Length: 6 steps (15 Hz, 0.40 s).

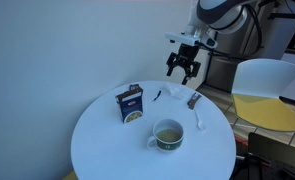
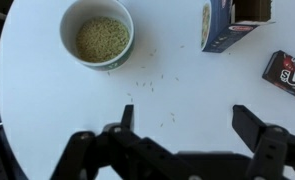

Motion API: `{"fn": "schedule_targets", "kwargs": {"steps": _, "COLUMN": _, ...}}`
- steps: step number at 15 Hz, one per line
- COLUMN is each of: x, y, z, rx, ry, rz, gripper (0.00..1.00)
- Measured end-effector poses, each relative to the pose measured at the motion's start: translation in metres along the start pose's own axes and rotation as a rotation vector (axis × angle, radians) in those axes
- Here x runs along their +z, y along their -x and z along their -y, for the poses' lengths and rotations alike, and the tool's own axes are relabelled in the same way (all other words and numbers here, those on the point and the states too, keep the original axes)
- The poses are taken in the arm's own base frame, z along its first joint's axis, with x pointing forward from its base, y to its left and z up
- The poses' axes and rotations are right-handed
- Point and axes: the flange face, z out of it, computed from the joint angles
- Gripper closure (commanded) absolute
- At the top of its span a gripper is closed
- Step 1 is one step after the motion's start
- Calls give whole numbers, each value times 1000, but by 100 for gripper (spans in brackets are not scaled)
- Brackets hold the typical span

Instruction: Pour the contents in the box in the mug cup

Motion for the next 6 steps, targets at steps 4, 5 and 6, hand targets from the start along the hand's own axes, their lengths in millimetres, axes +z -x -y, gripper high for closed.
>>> {"fn": "schedule_targets", "kwargs": {"steps": 4, "x": -15, "y": 3, "z": -25, "rx": 12, "ry": 3, "rz": -77, "gripper": 0}}
{"fn": "schedule_targets", "kwargs": {"steps": 5, "x": -16, "y": 3, "z": -27, "rx": 10, "ry": 3, "rz": -78, "gripper": 0}}
{"fn": "schedule_targets", "kwargs": {"steps": 6, "x": -16, "y": 3, "z": -27, "rx": 9, "ry": 4, "rz": -79, "gripper": 0}}
